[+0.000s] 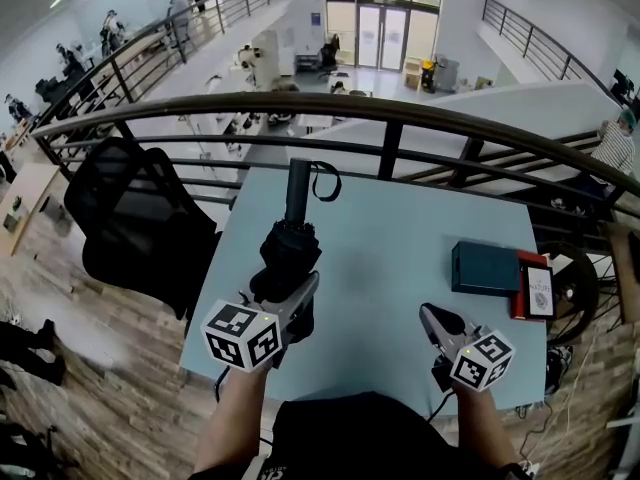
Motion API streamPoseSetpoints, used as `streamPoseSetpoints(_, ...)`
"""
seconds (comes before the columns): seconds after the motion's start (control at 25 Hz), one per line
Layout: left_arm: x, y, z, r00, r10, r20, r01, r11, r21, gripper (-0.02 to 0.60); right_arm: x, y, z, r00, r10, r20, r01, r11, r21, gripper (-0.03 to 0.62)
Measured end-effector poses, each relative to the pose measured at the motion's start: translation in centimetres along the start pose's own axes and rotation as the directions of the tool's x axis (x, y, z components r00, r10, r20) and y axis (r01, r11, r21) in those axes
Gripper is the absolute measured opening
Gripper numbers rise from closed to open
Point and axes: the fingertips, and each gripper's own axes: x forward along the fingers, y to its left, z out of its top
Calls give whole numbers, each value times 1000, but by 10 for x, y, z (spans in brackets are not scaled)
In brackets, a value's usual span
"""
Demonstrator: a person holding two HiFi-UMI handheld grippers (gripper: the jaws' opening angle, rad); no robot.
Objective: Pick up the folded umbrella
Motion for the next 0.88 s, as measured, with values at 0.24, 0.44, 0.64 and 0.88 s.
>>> streamPoseSetpoints(0.24, -11, -12, 7, 998, -3, 56, 0, 999, 54, 276, -7, 4, 7, 999, 28, 44, -27, 1000, -13, 1)
streamPoseSetpoints(0.44, -22, -22, 16, 992, -31, 126, 25, 999, 44, 276, -18, 6, 12, 998, 28, 60, -26, 999, -31, 2)
streamPoseSetpoints(0.64, -30, -39, 40, 981, -66, 184, 48, 994, 100, 277, -29, 5, 19, 997, 14, 75, -11, 999, -41, 2)
streamPoseSetpoints(0.88, -46, -48, 78, 959, -73, 275, 53, 995, 79, 278, -32, 10, 29, 995, 21, 100, -16, 998, -54, 0)
